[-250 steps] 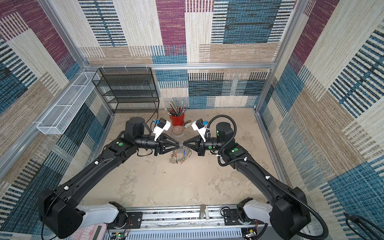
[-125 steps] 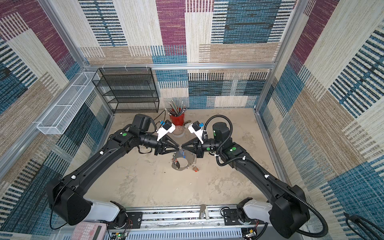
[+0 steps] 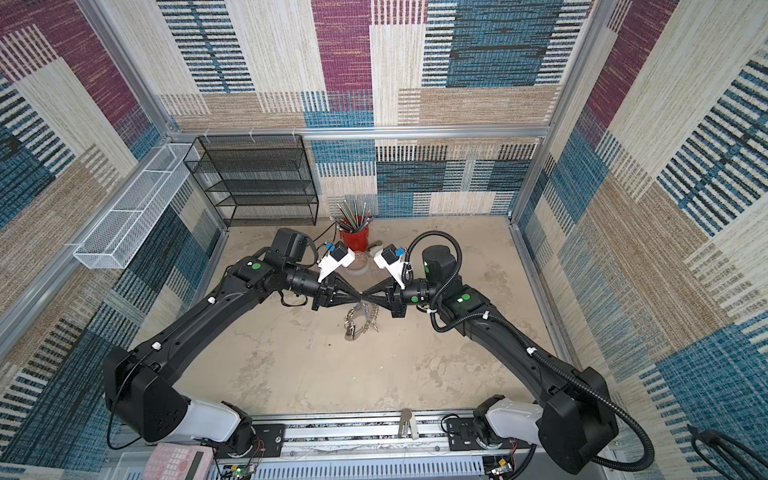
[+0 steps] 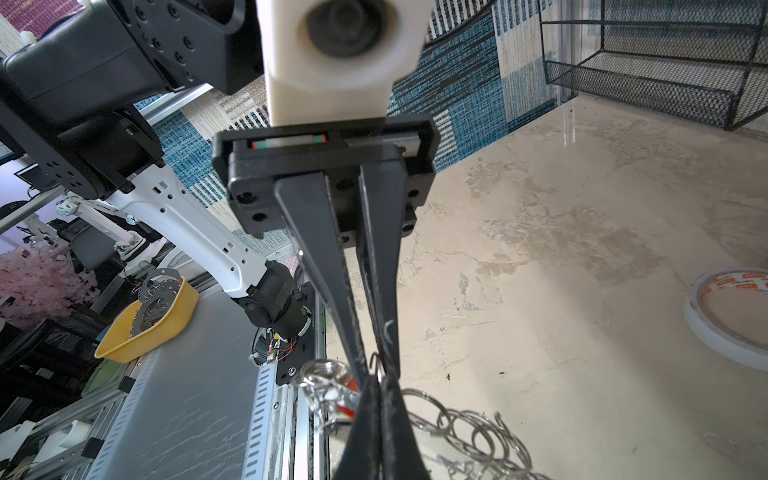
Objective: Put the keys on the keyring
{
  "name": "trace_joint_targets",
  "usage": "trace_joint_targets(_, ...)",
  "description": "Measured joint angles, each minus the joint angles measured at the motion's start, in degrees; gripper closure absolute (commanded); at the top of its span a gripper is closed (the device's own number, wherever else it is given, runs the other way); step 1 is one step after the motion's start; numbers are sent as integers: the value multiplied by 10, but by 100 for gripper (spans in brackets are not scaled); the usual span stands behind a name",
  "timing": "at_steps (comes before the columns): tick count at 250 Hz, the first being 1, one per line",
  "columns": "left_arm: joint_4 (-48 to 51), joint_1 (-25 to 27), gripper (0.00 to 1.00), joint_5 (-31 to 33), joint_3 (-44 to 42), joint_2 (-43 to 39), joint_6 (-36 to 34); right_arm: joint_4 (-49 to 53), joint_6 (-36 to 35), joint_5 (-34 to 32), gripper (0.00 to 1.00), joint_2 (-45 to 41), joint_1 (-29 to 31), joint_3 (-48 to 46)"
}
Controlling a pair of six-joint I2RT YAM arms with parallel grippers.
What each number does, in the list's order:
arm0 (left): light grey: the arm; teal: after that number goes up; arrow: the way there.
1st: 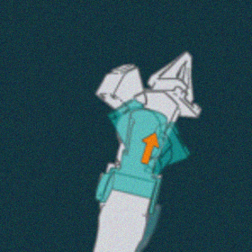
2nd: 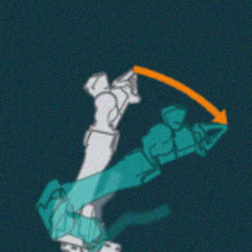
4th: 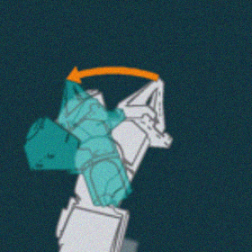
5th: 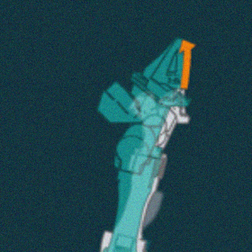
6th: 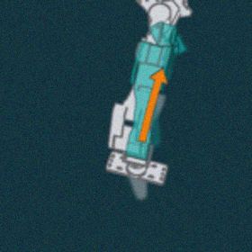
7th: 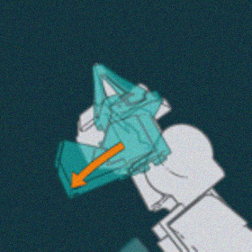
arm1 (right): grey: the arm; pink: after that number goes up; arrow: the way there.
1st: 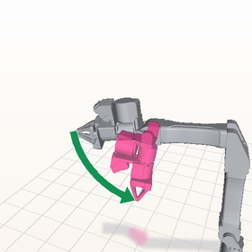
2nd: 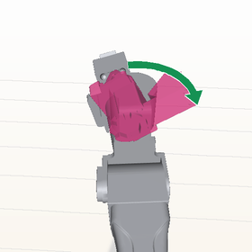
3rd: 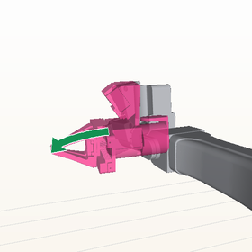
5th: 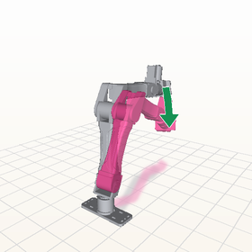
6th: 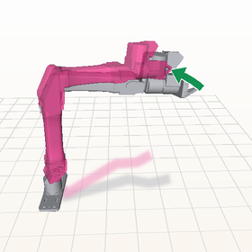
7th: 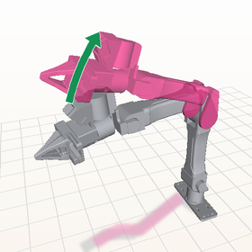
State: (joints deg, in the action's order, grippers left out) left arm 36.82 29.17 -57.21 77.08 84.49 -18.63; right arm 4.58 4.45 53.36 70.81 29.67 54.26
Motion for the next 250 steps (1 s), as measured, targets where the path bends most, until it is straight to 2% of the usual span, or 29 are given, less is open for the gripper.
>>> trace_joint_targets(36, 0, 0, 100, 1, 0, 3, 6, 1, -8, 0, 100, 0, 0, 0)
trace_joint_targets(83, -34, 0, 100, 2, -25, -14, 41, 0, -8, 0, 100, 2, 1, 0)
trace_joint_targets(97, -68, 0, 100, 2, -50, -32, 61, 0, -8, 2, 84, 0, 3, 0)
trace_joint_targets(118, -120, 1, 100, 3, -83, -59, 97, -6, 2, 0, 72, -8, 3, -2)
trace_joint_targets(155, -206, 1, 100, 4, -126, -97, 154, -20, 11, 0, 63, -29, -5, -4)
trace_joint_targets(195, -273, 1, 100, 13, -152, -117, 204, -29, 20, 1, 63, -33, -13, -8)
trace_joint_targets(250, -346, 1, 100, 16, -186, -127, 245, -35, 28, 7, 74, -33, -13, -14)
